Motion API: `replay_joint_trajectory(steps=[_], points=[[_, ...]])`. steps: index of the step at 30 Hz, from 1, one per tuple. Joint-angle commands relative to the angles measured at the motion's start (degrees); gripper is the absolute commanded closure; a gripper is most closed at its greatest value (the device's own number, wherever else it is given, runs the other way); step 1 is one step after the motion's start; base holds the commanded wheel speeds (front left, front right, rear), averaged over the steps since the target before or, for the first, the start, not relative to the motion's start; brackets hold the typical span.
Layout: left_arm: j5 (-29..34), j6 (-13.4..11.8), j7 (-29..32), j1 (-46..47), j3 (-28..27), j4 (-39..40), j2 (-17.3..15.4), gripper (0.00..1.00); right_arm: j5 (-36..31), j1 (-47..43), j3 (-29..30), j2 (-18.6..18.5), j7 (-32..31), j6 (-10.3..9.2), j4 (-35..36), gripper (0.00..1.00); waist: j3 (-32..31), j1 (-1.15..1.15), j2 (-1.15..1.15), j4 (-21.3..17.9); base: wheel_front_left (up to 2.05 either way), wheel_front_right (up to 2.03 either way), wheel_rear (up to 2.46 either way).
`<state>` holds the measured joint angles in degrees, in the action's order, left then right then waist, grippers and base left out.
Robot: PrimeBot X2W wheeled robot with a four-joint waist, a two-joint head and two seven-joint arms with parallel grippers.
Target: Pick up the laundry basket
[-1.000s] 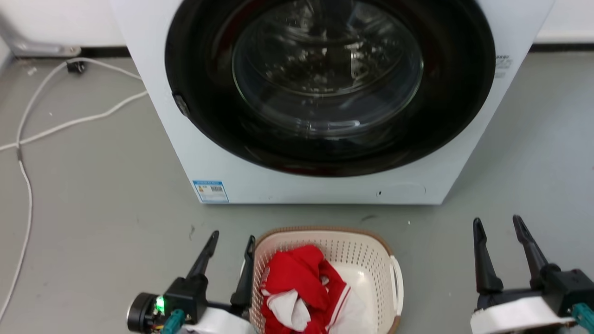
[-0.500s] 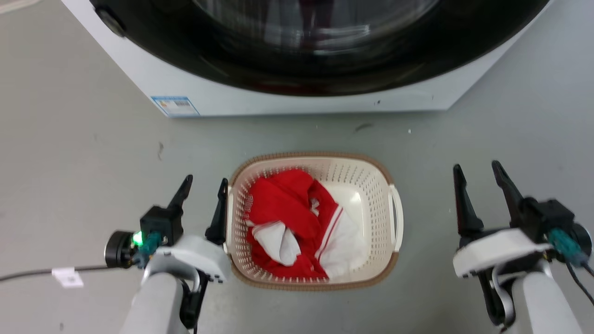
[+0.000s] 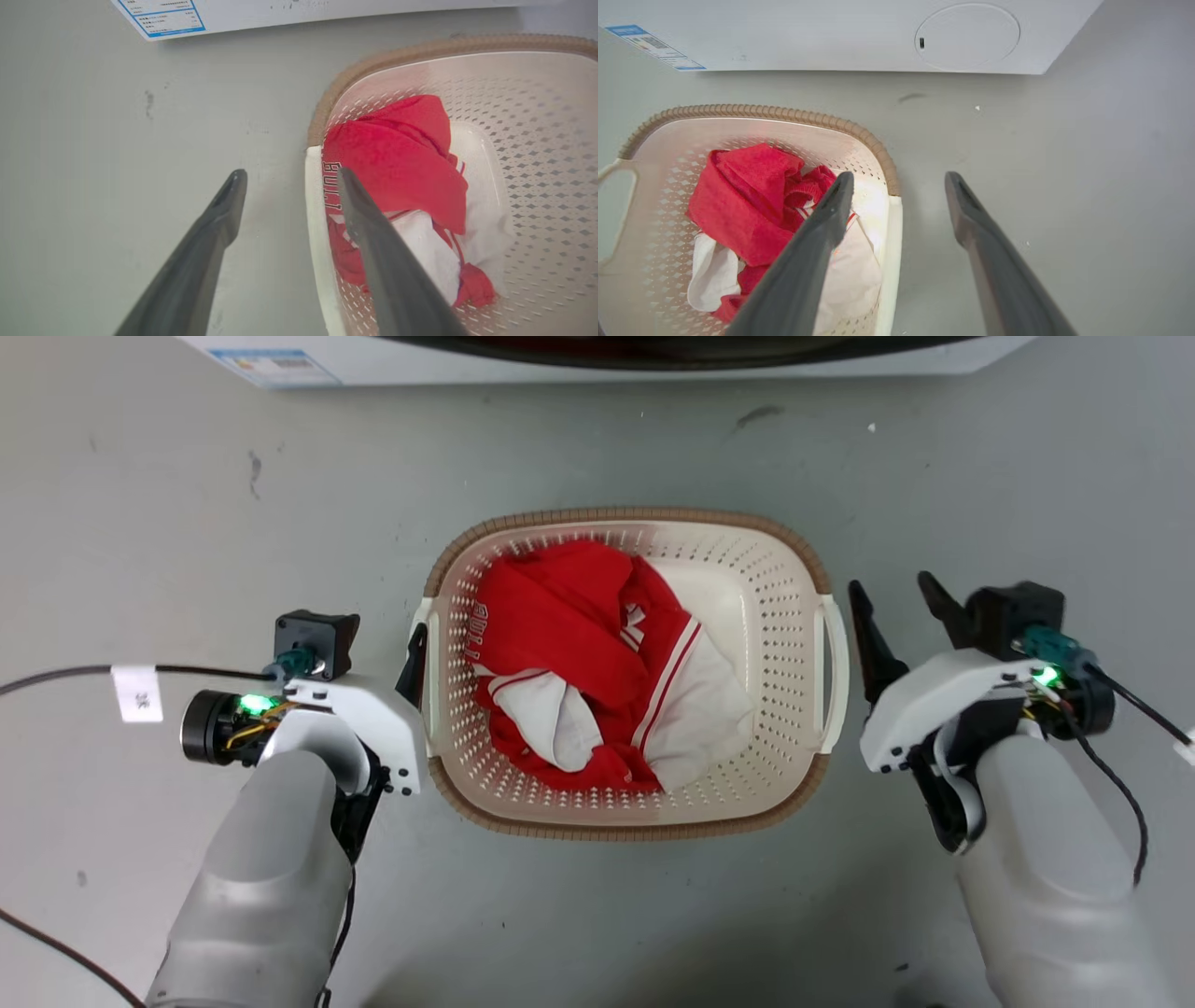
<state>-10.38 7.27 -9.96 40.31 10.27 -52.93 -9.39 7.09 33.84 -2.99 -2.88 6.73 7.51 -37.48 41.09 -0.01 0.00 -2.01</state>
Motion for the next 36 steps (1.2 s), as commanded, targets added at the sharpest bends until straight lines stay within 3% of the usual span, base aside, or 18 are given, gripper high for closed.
replay_joint_trajectory(steps=[1,9,19,25,36], points=[[-0.48,0.08,0.35,1.61,0.59,-1.75,-0.08,0.00,0.29,1.92,-0.83,0.01,-0.43,-0.04,-2.35,0.00,1.67,0.01,0.00,0.44,0.00,0.00,0.00],[-3.57,0.21,2.71,7.25,5.78,-8.93,0.54,0.00,4.27,9.62,-3.94,-0.02,-4.28,-0.04,-16.37,0.00,4.46,0.01,0.00,1.17,0.00,0.00,0.00],[-13.19,0.22,10.42,11.90,16.85,-9.40,-0.96,0.00,4.11,18.38,-6.43,0.00,-7.76,-0.04,-29.19,0.00,7.45,0.01,0.00,1.92,0.00,0.00,0.00],[-17.63,0.22,15.50,14.15,21.93,-8.90,-2.46,0.00,5.20,21.29,-7.83,-0.01,-9.35,-0.04,-32.39,0.00,8.79,0.01,0.00,2.35,0.00,0.00,0.00],[-25.53,0.21,19.17,16.51,30.90,-8.56,-4.86,0.00,5.73,24.31,-7.71,0.00,-10.12,-0.04,-35.67,0.00,10.32,0.01,0.00,2.63,0.00,0.00,0.00]])
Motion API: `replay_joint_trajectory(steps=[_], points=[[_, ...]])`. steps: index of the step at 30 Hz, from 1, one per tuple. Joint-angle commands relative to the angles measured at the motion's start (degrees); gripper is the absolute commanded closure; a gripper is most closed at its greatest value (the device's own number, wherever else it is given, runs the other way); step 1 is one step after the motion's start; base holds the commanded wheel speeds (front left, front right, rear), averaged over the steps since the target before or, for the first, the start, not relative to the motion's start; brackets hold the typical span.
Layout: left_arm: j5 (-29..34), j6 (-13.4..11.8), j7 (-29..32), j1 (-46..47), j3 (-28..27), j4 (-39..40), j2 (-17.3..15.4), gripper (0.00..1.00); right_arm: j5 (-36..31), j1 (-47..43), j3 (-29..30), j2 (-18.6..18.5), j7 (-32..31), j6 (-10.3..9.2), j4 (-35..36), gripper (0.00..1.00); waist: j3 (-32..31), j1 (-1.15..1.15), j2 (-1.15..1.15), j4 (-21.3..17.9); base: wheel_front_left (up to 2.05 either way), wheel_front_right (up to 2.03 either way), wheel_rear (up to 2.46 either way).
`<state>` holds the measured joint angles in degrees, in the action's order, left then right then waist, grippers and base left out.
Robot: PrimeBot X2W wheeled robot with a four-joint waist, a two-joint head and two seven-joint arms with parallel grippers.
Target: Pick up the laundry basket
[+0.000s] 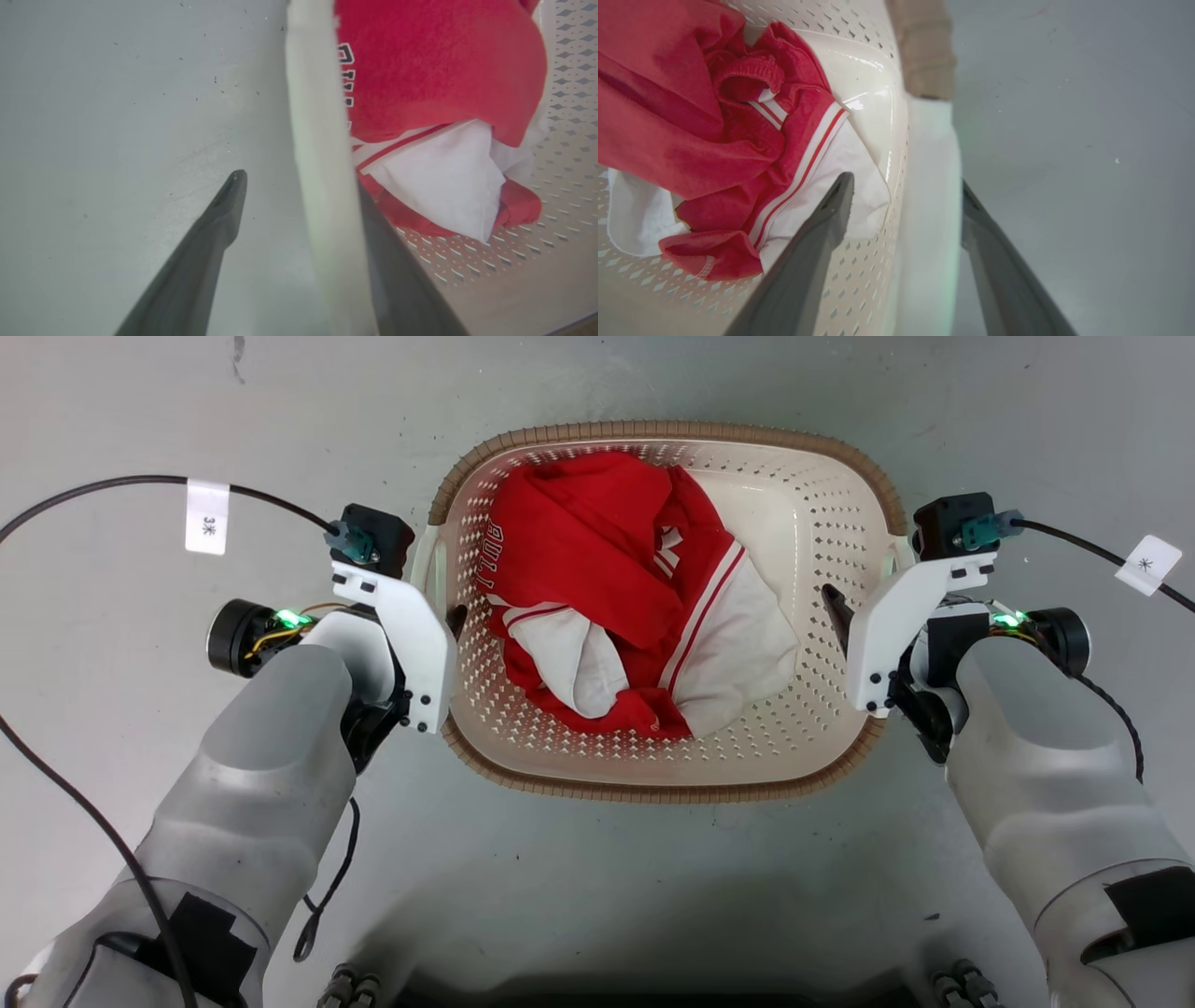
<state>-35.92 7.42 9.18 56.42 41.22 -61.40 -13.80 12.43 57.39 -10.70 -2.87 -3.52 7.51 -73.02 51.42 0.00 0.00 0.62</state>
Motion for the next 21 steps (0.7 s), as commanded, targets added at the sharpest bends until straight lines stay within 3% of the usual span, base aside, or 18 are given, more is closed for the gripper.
replay_joint_trajectory(steps=[1,2,3,4,14,21], points=[[-0.44,0.06,0.01,0.48,0.43,-0.20,-0.50,0.00,0.47,0.80,-0.08,-0.01,0.27,-0.04,-0.19,0.00,0.02,0.00,0.00,0.04,0.00,0.00,0.00],[-0.95,0.06,0.19,0.48,0.92,-0.35,-0.50,0.00,0.61,0.81,-0.18,-0.01,0.40,-0.04,-0.26,0.00,0.04,0.00,0.00,0.06,0.00,0.00,0.00],[-2.82,0.07,0.84,0.53,2.30,-0.35,-0.36,0.77,1.02,0.92,-0.66,-0.02,0.10,-0.04,-0.44,0.55,0.12,0.00,0.00,0.15,0.00,0.00,0.00],[-3.43,0.07,1.11,0.52,2.79,-0.09,-0.39,1.00,0.85,1.06,-0.88,-0.02,0.12,-0.04,-0.48,1.00,0.14,0.00,0.00,0.15,0.00,0.00,0.00],[-8.77,0.01,1.49,0.46,7.61,1.37,-1.75,1.00,-2.52,0.82,-0.30,-0.24,-0.36,-0.04,-0.71,1.00,-0.62,0.00,0.00,0.47,0.00,0.00,0.00],[-12.47,0.01,3.18,-1.27,11.73,2.06,-2.07,1.00,-6.82,-1.08,1.57,-0.32,-4.48,-0.04,-0.79,1.00,-5.46,0.00,0.00,0.50,0.00,0.00,0.00]])
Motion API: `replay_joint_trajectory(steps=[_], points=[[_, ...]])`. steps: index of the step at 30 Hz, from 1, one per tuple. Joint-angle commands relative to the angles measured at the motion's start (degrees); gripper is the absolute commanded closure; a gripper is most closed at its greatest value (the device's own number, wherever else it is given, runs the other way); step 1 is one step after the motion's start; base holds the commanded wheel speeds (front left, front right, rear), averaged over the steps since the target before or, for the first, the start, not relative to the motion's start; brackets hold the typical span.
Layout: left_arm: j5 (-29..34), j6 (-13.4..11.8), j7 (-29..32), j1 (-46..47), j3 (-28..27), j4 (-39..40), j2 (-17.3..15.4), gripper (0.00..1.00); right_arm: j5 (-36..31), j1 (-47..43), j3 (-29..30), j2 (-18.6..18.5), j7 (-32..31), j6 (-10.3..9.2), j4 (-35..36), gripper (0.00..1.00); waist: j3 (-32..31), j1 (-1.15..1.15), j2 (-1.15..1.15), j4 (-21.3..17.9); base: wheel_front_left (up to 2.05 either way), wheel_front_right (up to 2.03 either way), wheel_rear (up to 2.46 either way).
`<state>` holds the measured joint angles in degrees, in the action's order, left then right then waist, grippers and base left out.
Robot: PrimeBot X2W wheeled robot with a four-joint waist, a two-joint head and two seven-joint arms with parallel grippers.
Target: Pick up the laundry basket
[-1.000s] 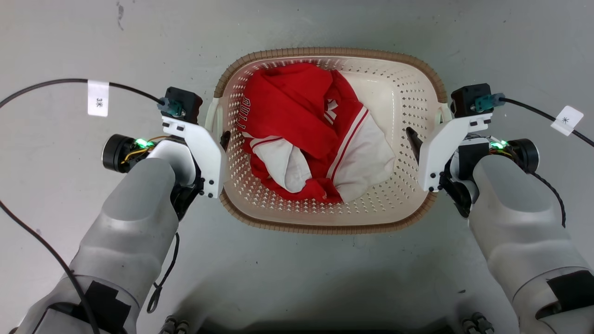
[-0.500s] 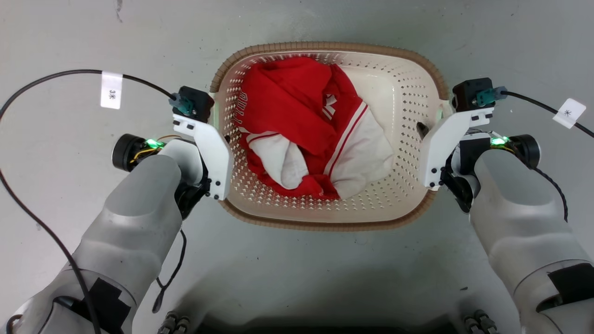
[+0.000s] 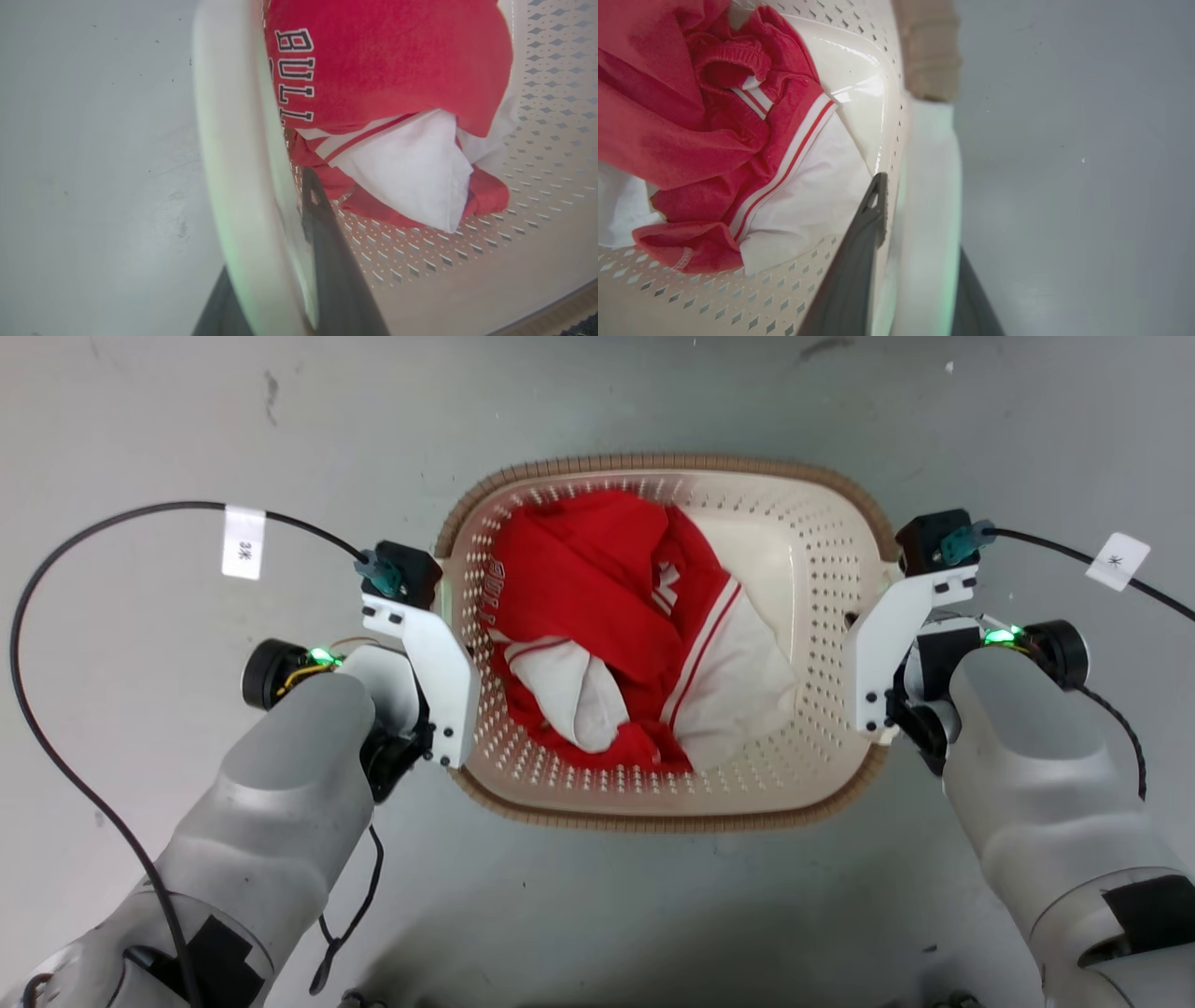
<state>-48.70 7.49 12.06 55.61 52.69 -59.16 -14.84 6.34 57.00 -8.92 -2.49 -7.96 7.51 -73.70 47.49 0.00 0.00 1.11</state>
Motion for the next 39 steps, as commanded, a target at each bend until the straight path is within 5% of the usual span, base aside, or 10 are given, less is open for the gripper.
replay_joint_trajectory(steps=[1,16,25,39], points=[[-0.37,-0.06,0.74,-0.80,0.85,-0.09,-1.06,1.00,-1.27,-0.99,-0.02,-0.70,-0.87,-0.04,-0.12,1.00,-2.65,0.00,0.00,0.01,0.00,0.00,0.00],[-13.04,0.06,15.47,-7.74,11.29,5.08,-4.01,1.00,-6.19,-7.55,0.11,-0.98,-19.48,-0.04,-0.18,1.00,-24.91,0.00,0.00,0.80,0.00,0.00,0.00],[-18.52,0.01,22.28,-10.27,15.27,6.80,-7.64,1.00,-0.68,-11.76,-3.23,-1.37,-29.41,-0.05,0.41,1.00,-37.23,0.00,0.00,0.83,0.00,0.00,0.00],[-23.33,-0.06,28.17,-12.19,17.69,7.10,-10.20,1.00,9.76,-15.71,-11.97,-1.53,-36.51,-0.02,5.81,1.00,-48.09,0.00,0.00,-0.59,0.00,0.00,0.00]])
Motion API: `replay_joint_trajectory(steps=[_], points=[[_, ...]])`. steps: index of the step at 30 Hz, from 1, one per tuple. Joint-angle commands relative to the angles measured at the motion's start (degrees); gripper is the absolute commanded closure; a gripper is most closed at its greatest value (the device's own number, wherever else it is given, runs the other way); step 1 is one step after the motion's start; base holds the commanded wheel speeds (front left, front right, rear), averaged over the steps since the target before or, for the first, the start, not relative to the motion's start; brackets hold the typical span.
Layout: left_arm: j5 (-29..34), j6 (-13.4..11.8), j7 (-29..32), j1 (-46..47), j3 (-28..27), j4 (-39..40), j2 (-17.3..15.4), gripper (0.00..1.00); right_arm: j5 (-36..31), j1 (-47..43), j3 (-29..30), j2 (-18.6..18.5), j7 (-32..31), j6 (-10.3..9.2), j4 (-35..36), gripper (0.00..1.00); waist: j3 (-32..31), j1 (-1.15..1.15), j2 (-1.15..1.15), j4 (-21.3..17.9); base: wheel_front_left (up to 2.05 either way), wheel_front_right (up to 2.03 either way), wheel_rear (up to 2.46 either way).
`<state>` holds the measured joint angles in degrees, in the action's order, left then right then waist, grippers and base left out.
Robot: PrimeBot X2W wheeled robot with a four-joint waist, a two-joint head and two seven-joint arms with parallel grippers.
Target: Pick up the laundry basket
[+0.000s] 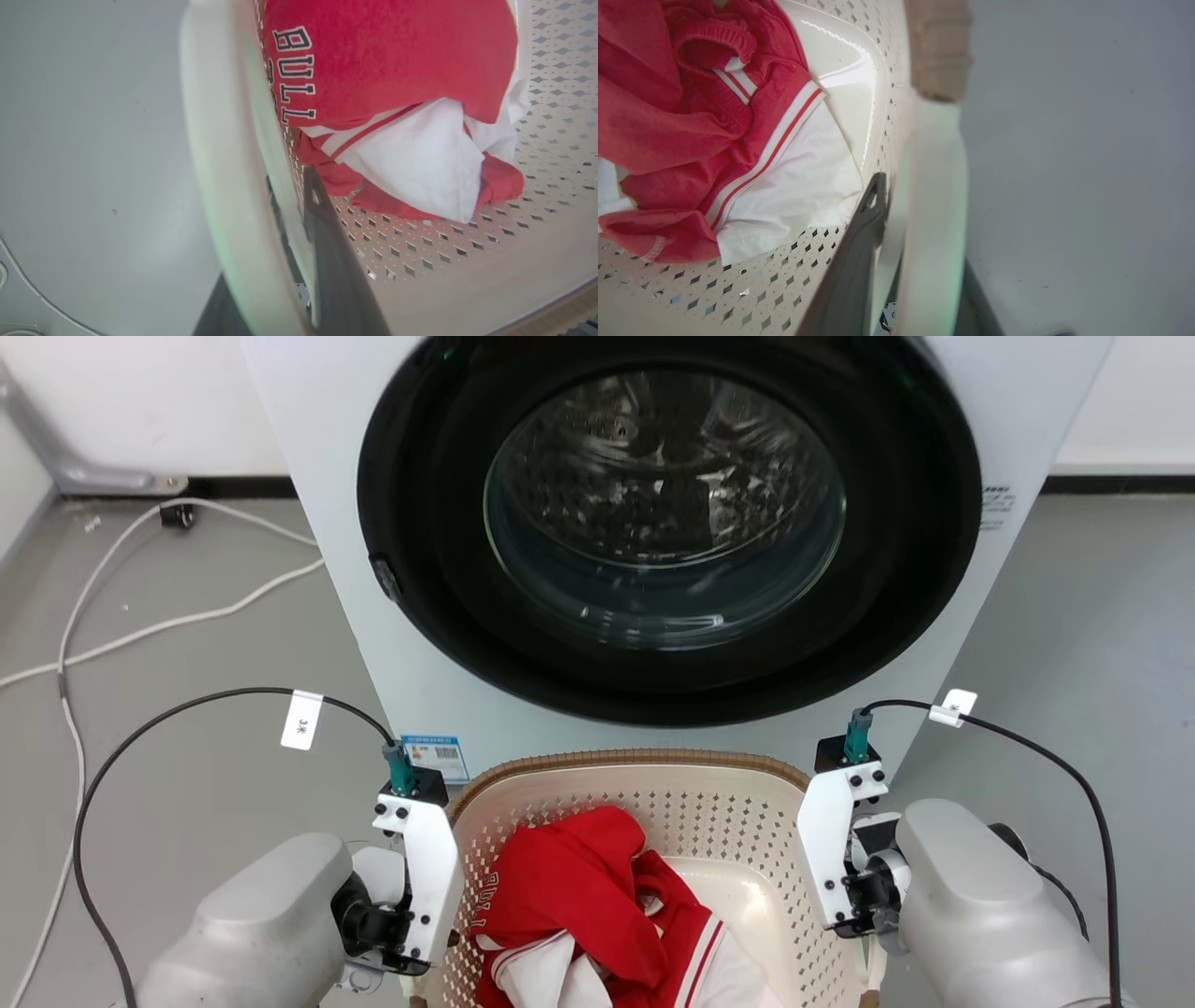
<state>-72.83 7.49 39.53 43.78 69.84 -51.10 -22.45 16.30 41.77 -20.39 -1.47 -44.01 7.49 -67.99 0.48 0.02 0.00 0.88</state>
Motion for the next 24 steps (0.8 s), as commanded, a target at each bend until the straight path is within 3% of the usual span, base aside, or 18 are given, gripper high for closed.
replay_joint_trajectory(steps=[1,24], points=[[0.50,-0.06,1.07,-0.40,0.69,-0.85,-2.58,1.00,0.23,-0.59,-0.87,-2.52,-0.66,0.00,0.33,1.00,-1.42,-0.02,0.00,-0.42,0.00,0.00,0.00],[-3.03,-0.05,7.93,-2.35,1.97,-1.39,-2.47,1.00,7.28,-1.24,-6.36,-2.35,-5.65,0.08,2.09,1.00,-4.08,-0.02,0.00,-1.26,0.00,0.00,0.00]])
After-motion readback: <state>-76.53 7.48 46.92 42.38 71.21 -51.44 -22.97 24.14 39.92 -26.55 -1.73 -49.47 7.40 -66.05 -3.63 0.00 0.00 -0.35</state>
